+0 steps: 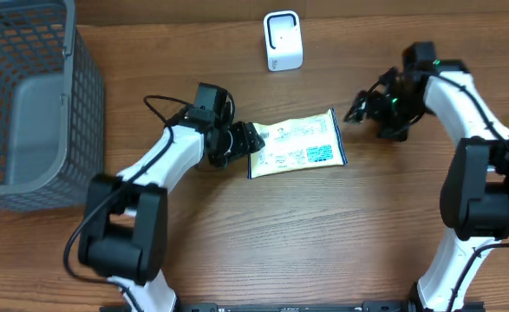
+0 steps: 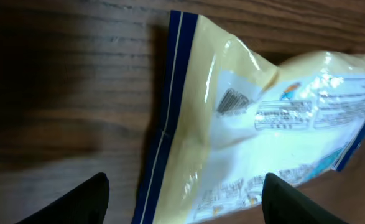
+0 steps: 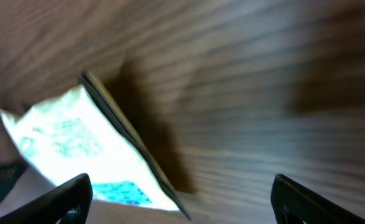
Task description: Scan the item barcode
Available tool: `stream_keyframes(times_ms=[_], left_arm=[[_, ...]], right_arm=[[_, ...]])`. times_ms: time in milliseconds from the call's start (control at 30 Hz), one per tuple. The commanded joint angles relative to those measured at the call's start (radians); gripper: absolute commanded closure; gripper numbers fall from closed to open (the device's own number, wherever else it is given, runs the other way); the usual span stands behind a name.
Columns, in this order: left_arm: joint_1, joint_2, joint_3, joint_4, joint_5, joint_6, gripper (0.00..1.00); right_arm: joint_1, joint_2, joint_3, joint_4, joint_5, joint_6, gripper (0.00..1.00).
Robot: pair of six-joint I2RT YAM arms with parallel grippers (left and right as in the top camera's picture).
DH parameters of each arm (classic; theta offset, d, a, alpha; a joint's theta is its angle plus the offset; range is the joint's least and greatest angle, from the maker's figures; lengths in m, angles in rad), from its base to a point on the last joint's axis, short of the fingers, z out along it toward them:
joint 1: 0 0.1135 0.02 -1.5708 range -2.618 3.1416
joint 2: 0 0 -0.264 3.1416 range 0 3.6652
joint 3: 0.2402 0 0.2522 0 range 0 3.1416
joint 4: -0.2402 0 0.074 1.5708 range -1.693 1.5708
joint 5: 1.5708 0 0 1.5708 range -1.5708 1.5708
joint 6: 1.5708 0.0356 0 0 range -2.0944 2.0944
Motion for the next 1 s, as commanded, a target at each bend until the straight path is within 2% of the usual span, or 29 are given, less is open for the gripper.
stream_keyframes(times_ms=[0,67,167,300,367,400,433,467,500,533,600,633,667,700,733,833,967], left_arm=[[0.003,0.077,-0.007,0.064,0.14,-0.002,0.33],[0.008,0.087,-0.007,0.093,0.186,-0.002,0.32],[0.013,0.089,-0.007,0.104,0.176,-0.002,0.28],[0.019,0.089,-0.007,0.09,0.173,0.043,0.41],[0.032,0.089,-0.007,0.082,0.173,0.042,0.41],[0.038,0.089,-0.007,0.079,0.161,0.041,0.5],[0.04,0.089,-0.007,0.076,0.147,0.038,0.56],[0.045,0.089,-0.007,0.075,0.122,0.038,0.68],[0.047,0.089,-0.007,0.072,0.121,0.039,0.72],[0.05,0.089,-0.007,0.071,0.121,0.039,0.81],[0.058,0.089,-0.007,0.064,0.121,0.039,0.96],[0.063,0.089,-0.007,0.063,0.121,0.039,0.96],[0.072,0.089,-0.006,0.06,0.121,0.039,0.96],[0.078,0.088,-0.005,0.057,0.121,0.039,0.96],[0.089,0.088,-0.004,0.051,0.121,0.039,0.96],[0.124,0.087,0.004,0.023,0.121,0.039,0.96],[0.161,0.085,0.035,-0.03,0.121,0.044,0.96]], right_arm=[[0.057,-0.006,-0.074,0.074,-0.136,-0.009,0.07],[0.088,-0.006,-0.098,0.109,-0.136,0.006,0.07],[0.146,-0.006,-0.12,0.156,-0.132,0.026,0.07],[0.192,-0.006,-0.12,0.198,-0.129,0.033,0.07],[0.198,-0.006,-0.12,0.205,-0.128,0.032,0.07],[0.198,-0.006,-0.12,0.206,-0.128,0.032,0.08],[0.197,-0.006,-0.12,0.205,-0.128,0.031,0.11],[0.197,-0.006,-0.12,0.207,-0.127,0.031,0.19],[0.197,-0.006,-0.12,0.207,-0.124,0.031,0.29],[0.197,-0.006,-0.12,0.207,-0.117,0.031,0.35],[0.197,-0.006,-0.12,0.201,-0.079,0.032,0.53],[0.197,-0.006,-0.12,0.197,-0.061,0.035,0.59],[0.197,-0.006,-0.12,0.188,-0.022,0.056,0.79],[0.196,-0.006,-0.12,0.185,-0.003,0.064,0.93],[0.196,-0.006,-0.119,0.181,0.031,0.083,0.96],[0.195,-0.008,-0.116,0.16,0.129,0.138,0.96],[0.196,-0.01,-0.093,0.134,0.16,0.142,0.96]])
